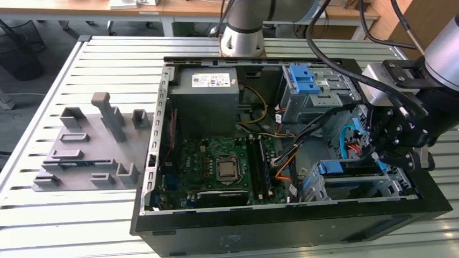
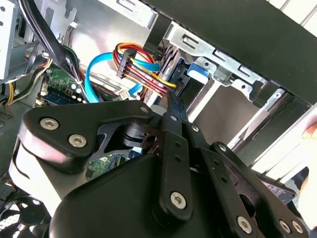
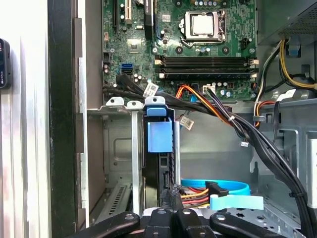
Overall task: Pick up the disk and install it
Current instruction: 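Insert the second disk wire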
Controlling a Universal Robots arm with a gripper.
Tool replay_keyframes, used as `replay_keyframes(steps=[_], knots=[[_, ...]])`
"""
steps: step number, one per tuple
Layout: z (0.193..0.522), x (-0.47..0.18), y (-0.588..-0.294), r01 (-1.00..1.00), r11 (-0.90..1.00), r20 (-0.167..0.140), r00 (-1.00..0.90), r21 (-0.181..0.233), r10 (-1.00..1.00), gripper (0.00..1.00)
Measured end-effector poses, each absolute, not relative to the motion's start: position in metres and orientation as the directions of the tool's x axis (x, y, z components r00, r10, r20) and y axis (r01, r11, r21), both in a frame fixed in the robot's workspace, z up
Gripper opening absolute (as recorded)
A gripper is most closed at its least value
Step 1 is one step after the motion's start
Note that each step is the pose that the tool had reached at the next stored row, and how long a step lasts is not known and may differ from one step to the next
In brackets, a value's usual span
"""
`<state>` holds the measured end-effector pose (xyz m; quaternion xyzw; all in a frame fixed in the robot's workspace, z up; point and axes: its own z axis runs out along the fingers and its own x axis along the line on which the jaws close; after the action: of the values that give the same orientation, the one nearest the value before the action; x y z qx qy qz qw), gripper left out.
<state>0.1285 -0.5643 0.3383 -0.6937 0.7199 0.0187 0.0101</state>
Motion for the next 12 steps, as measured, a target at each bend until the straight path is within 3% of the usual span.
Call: replay_keyframes(steps=[12], knots=[[0.3383,0.1202,-0.5644,-0.999,0.037,-0.042,-0.037,0.011,-0.998,0.11]])
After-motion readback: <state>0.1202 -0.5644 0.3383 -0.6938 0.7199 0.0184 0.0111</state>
